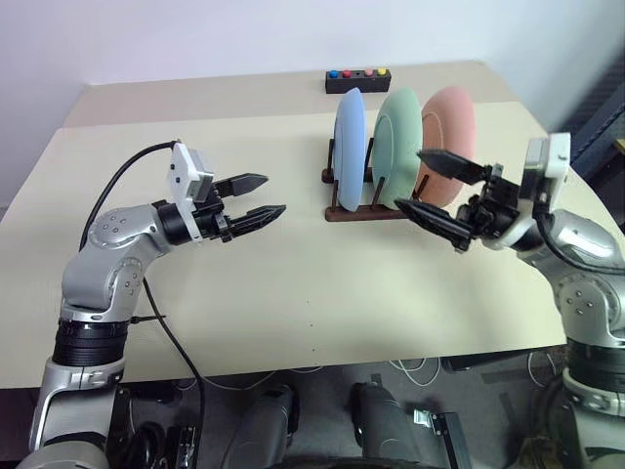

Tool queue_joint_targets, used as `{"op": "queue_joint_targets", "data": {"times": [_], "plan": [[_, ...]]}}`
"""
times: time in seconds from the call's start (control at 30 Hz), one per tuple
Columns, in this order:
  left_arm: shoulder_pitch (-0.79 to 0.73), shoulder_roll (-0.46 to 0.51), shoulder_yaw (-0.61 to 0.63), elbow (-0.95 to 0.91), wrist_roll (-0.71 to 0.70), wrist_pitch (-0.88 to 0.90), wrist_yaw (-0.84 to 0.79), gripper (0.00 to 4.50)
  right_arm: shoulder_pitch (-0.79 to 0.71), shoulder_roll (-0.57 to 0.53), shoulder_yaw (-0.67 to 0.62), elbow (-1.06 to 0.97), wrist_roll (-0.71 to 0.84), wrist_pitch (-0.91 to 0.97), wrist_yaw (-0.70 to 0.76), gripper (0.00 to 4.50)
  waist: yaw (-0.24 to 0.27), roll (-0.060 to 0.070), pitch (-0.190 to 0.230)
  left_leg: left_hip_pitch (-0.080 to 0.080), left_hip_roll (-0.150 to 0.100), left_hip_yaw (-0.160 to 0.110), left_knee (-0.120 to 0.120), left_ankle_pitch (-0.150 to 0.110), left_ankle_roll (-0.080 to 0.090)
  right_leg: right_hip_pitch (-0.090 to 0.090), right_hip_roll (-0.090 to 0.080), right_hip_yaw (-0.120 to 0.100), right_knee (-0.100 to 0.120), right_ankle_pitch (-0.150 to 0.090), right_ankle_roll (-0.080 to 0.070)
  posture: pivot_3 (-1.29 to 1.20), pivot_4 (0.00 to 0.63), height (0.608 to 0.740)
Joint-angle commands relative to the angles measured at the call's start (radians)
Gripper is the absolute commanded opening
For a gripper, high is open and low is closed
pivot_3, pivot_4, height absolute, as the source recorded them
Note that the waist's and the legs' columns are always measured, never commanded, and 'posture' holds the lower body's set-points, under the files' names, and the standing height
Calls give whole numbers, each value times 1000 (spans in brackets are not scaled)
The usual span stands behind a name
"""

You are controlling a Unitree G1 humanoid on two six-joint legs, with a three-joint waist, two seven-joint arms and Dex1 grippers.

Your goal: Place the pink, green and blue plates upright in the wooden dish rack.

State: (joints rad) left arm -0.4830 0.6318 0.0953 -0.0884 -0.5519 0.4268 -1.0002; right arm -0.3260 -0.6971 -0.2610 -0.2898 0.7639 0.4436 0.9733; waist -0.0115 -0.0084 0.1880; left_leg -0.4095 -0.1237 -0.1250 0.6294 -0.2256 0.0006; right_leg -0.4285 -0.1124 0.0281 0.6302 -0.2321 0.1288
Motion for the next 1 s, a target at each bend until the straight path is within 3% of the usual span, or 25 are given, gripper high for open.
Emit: {"op": "queue_joint_targets", "data": {"times": [0.03, 0.37, 0.67, 0.77, 1.0], "plan": [[8, 51, 48, 26, -11, -36, -66, 3278, 34, -44, -69, 0, -10, -30, 22, 4465, 0, 0, 0, 0, 0, 0, 0, 0, 0, 0, 0, 0, 0, 0, 0, 0, 150, 740], [88, 159, 109, 132, -34, -76, -239, 3278, 265, -152, -171, 4, -52, -85, 158, 4465, 1, 0, 0, 0, 0, 0, 0, -1, 1, 1, -1, 0, -1, 0, 0, 0, 150, 740], [169, 219, 119, 131, -39, -96, -358, 3278, 311, -151, -204, 7, -69, -152, 197, 4465, 1, 0, 0, 0, 0, 0, 0, -1, 1, 1, -2, -1, -2, 0, 0, 0, 150, 740], [181, 207, 110, 143, 22, -188, -339, 3278, 315, -157, -212, 14, -66, -158, 205, 4465, 2, 0, 0, 0, 0, 0, 0, -1, 1, 1, -3, -1, -1, 0, 0, 0, 150, 740], [246, 218, 152, 68, -18, -166, -329, 3278, 313, -172, -215, 47, -69, -167, 249, 4465, 3, 0, 0, 0, 0, 0, 0, -1, 2, 2, -4, -1, -2, 0, 0, 0, 150, 740]]}}
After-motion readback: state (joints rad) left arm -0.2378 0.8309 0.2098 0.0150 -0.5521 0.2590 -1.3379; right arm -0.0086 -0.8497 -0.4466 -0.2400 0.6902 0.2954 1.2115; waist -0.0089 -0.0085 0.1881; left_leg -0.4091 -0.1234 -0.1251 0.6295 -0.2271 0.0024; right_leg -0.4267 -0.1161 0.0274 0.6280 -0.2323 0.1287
